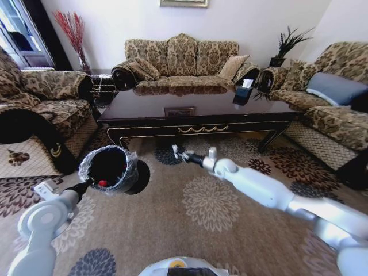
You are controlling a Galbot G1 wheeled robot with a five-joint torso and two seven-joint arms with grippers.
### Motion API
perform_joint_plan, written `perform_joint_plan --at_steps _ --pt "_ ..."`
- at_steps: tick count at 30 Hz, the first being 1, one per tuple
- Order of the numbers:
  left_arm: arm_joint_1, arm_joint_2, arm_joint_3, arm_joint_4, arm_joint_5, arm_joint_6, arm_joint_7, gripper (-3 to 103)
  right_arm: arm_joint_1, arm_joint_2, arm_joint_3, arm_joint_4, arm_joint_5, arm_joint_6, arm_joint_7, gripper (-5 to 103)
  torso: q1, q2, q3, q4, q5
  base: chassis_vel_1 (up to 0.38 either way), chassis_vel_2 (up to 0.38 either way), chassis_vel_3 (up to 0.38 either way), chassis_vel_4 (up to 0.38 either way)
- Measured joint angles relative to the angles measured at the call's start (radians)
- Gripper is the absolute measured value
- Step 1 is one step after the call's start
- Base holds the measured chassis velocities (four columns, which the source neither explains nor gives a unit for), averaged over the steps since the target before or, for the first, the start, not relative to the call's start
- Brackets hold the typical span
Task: Move to the front of the table and pick up the trash from the floor, then place it into the trash bin.
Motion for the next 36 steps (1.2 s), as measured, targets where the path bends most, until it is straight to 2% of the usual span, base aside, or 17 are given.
perform_joint_plan --at_steps 3,8,11,13,16,19,27,30,32,34,36 --pt "-0.003 0.000 0.004 -0.002 0.000 0.000 -0.006 2 0.047 0.011 -0.041 0.049 -0.001 0.018 -0.004 0 0.000 0.000 0.000 -0.0002 -0.0001 0.000 0.000 0.000 0.000" --pt "-0.004 -0.001 0.018 -0.018 0.001 0.000 -0.022 2 0.124 0.067 -0.120 0.097 -0.041 0.047 0.035 0 0.000 0.000 0.000 -0.0002 -0.0001 0.000 0.000 0.000 0.000" --pt "-0.012 -0.001 0.032 -0.018 0.002 0.000 -0.037 2 0.183 0.144 -0.173 0.077 -0.095 0.072 0.056 0 0.000 0.000 0.000 0.0001 -0.0001 0.000 0.000 0.000 0.000" --pt "-0.013 -0.001 0.033 -0.018 0.002 0.000 -0.039 2 0.192 0.159 -0.181 0.071 -0.101 0.075 0.061 0 0.000 0.000 0.000 0.0000 -0.0003 0.000 0.000 0.000 0.000" --pt "-0.019 -0.002 0.041 -0.018 0.001 0.000 -0.040 2 0.218 0.240 -0.212 0.027 -0.146 0.089 0.067 0 0.000 0.000 0.000 0.0001 -0.0002 0.000 0.000 0.000 0.000" --pt "-0.019 -0.003 0.044 -0.019 0.001 0.000 -0.040 2 0.218 0.277 -0.224 0.009 -0.167 0.095 0.070 0 0.000 0.000 0.000 0.0000 -0.0001 0.000 0.000 0.000 0.000" --pt "-0.018 -0.003 0.040 -0.021 -0.002 0.000 -0.033 2 0.212 0.319 -0.249 -0.007 -0.187 0.092 0.086 -2 0.000 0.000 0.000 -0.0001 0.0000 0.000 0.000 0.000 0.000" --pt "-0.018 -0.003 0.040 -0.021 -0.002 0.000 -0.031 2 0.212 0.321 -0.250 -0.017 -0.188 0.086 0.077 3 0.000 0.000 0.000 -0.0001 0.0000 0.000 0.000 0.000 0.000" --pt "-0.021 -0.002 0.041 -0.020 -0.002 0.000 -0.030 2 0.214 0.321 -0.250 -0.027 -0.187 0.083 0.067 13 0.000 0.000 0.000 -0.0001 0.0001 0.000 0.000 0.000 0.000" --pt "-0.023 -0.001 0.042 -0.019 -0.002 0.000 -0.030 2 0.215 0.321 -0.250 -0.030 -0.186 0.082 0.064 13 0.000 0.000 0.000 -0.0002 0.0001 0.000 0.000 0.000 0.000" --pt "-0.029 0.000 0.045 -0.016 -0.002 0.000 -0.029 2 0.218 0.320 -0.247 -0.039 -0.182 0.081 0.049 24 0.000 0.000 0.000 -0.0001 0.0001 0.000 0.000 0.000 0.000"
